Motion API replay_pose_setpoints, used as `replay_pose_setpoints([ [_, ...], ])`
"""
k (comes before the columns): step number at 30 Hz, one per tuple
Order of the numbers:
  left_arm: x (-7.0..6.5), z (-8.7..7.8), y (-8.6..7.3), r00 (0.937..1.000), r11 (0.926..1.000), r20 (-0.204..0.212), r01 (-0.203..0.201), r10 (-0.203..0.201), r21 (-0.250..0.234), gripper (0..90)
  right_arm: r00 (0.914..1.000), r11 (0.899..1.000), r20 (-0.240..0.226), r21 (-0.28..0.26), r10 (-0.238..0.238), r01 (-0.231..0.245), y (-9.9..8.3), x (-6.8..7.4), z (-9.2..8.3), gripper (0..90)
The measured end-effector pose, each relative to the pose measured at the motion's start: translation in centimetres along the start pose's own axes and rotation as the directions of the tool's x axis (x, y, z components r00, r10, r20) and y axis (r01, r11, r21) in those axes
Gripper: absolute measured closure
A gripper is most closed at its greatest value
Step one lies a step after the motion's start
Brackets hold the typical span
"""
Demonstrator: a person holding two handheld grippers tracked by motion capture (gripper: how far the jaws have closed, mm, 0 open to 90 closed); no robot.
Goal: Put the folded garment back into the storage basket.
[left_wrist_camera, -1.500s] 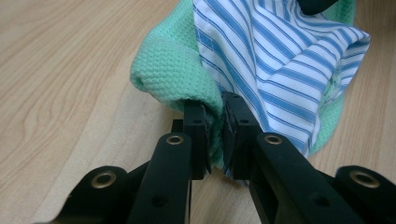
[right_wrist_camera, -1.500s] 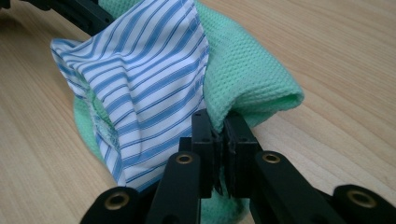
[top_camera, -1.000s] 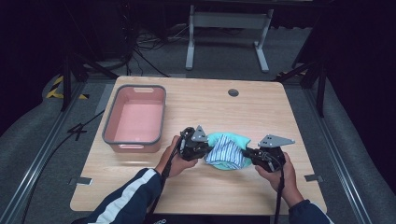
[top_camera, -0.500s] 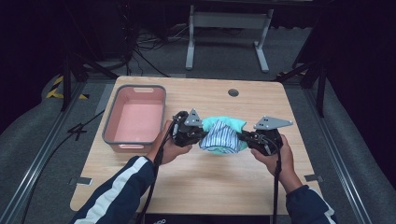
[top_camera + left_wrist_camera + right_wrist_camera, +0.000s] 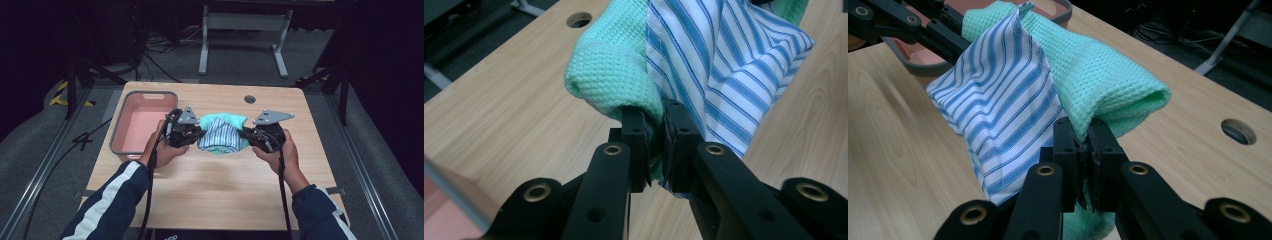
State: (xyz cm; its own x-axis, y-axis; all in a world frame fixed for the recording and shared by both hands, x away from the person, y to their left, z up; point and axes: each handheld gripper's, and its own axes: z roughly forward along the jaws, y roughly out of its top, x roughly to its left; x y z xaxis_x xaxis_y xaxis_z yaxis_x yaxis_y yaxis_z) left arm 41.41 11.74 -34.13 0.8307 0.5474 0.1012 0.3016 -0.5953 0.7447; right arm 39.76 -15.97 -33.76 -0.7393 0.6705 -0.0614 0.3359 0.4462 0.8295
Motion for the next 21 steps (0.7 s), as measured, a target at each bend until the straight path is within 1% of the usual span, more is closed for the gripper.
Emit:
replay_pose_setpoints([
  [4,0.9,-0.9,-0.5,0.9995,0.9998,-0.023,0.02,-0.02,0.001,82.0,0.9997,1.0,-0.014,-0.002,-0.018,0.018,1.2,0.6,1.0,84.7],
  [9,1.8,-2.3,-1.2,0.9978,0.9997,-0.062,0.022,-0.021,0.013,82.0,0.9988,0.999,-0.037,-0.005,-0.032,0.031,2.5,1.3,2.3,84.7],
  [11,2.1,-2.9,-1.5,0.9964,0.9994,-0.078,0.033,-0.032,0.012,82.0,0.9981,0.999,-0.05,-0.01,-0.035,0.035,3.0,1.6,2.9,84.7],
  [12,2.1,-2.9,-1.5,0.9964,0.9994,-0.078,0.033,-0.032,0.012,82.0,0.9981,0.999,-0.05,-0.01,-0.035,0.035,3.0,1.6,2.9,84.7],
  [13,2.3,-3.3,-1.8,0.9954,0.9991,-0.088,0.039,-0.038,0.014,82.0,0.9977,0.999,-0.053,-0.009,-0.042,0.041,3.2,1.7,3.2,84.7],
  [15,2.5,-3.9,-2.3,0.9932,0.9982,-0.101,0.059,-0.058,0.013,82.0,0.9959,0.999,-0.075,-0.012,-0.049,0.048,3.9,2.1,3.9,84.7],
  [16,2.7,-4.1,-2.5,0.9926,0.9981,-0.107,0.059,-0.057,0.014,82.0,0.9953,0.999,-0.081,-0.014,-0.054,0.053,4.1,2.3,4.2,84.7],
  [18,3.0,-4.6,-2.9,0.9901,0.9973,-0.121,0.073,-0.071,0.013,82.0,0.9933,0.998,-0.096,-0.019,-0.064,0.062,4.7,2.7,4.7,84.7],
  [19,3.2,-4.9,-3.1,0.9888,0.9972,-0.132,0.072,-0.069,0.017,82.0,0.9928,0.998,-0.099,-0.02,-0.069,0.067,4.9,2.8,4.9,84.7],
  [20,3.2,-5.0,-3.3,0.9871,0.9961,-0.135,0.088,-0.087,0.006,82.0,0.9915,0.997,-0.107,-0.025,-0.075,0.073,5.1,2.9,5.2,84.7],
  [21,3.3,-5.4,-3.5,0.9847,0.9955,-0.148,0.095,-0.092,0.009,82.0,0.9906,0.997,-0.114,-0.026,-0.075,0.072,5.3,3.1,5.4,84.7],
])
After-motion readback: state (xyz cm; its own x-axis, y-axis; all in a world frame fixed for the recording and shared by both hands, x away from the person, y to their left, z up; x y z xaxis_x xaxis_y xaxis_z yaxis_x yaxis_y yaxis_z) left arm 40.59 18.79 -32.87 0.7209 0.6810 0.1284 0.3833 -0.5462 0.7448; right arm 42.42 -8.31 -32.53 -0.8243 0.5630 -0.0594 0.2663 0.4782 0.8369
